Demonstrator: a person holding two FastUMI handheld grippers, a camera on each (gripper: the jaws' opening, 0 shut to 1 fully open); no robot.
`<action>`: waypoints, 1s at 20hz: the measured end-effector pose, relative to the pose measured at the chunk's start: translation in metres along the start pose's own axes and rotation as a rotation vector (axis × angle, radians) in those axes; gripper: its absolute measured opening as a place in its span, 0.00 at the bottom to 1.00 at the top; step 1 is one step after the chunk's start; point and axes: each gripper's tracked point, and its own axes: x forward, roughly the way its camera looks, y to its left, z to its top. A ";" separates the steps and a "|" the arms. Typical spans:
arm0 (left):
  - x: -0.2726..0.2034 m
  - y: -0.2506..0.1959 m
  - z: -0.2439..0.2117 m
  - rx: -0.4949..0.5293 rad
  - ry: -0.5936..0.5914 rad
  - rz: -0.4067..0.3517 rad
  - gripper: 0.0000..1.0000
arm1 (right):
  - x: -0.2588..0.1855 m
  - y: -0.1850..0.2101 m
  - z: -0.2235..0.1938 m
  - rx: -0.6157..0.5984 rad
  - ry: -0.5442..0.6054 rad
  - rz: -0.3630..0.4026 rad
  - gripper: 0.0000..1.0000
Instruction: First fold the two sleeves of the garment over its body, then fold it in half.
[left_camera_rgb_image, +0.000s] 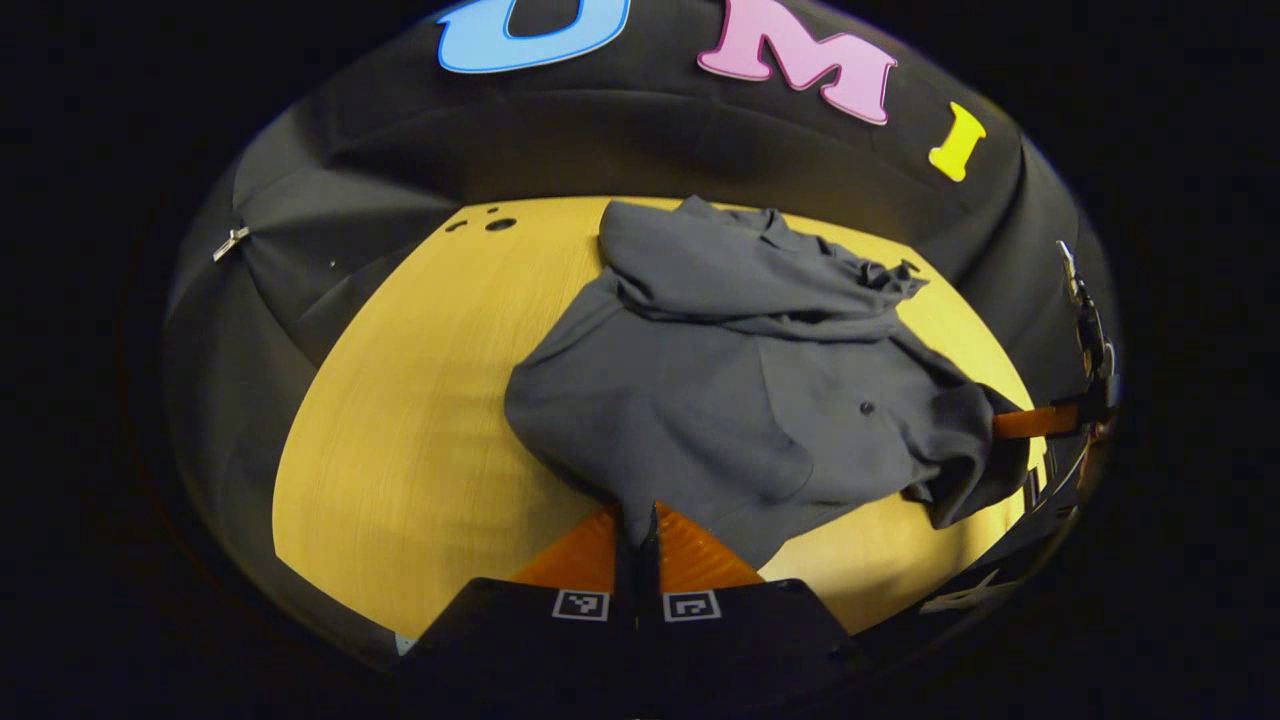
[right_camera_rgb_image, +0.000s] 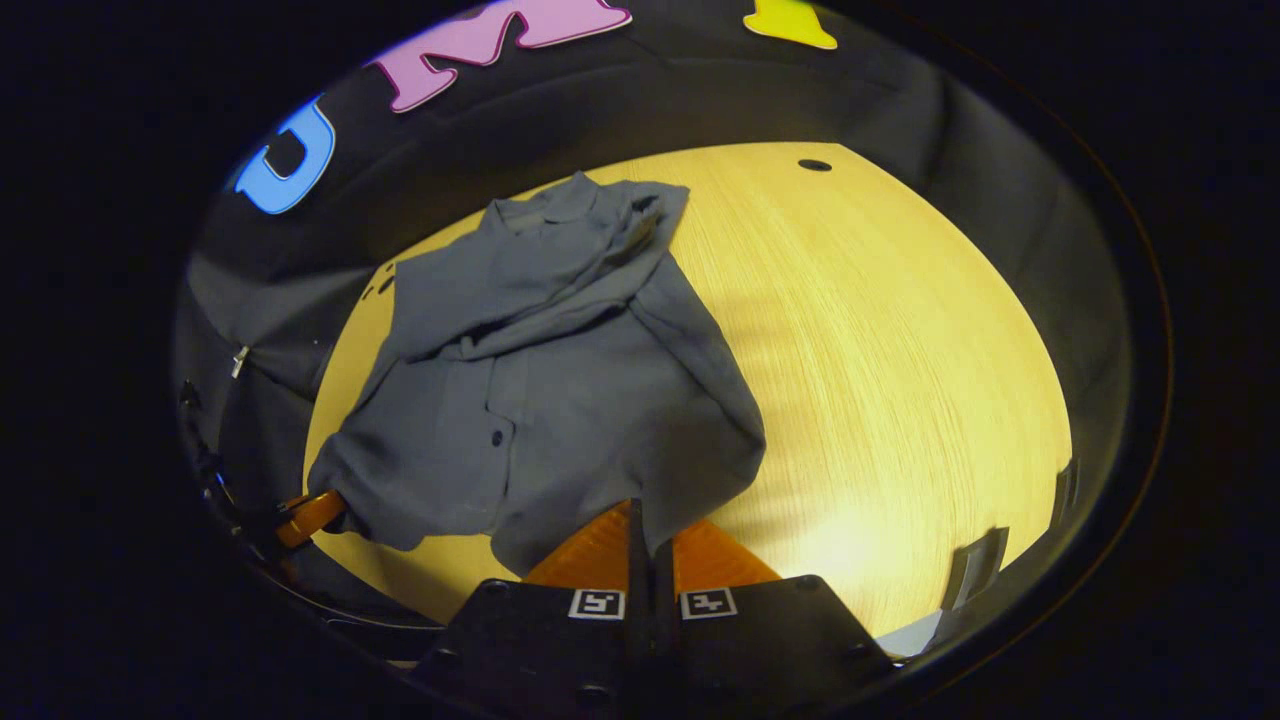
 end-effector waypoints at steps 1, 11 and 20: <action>-0.003 0.000 0.009 0.001 -0.017 -0.004 0.06 | -0.002 0.005 0.010 0.002 -0.020 0.011 0.06; -0.007 -0.008 0.121 -0.012 -0.176 -0.053 0.06 | -0.005 0.036 0.108 -0.066 -0.169 0.054 0.05; 0.025 -0.015 0.240 0.082 -0.313 -0.083 0.05 | 0.019 0.030 0.217 -0.037 -0.278 0.037 0.05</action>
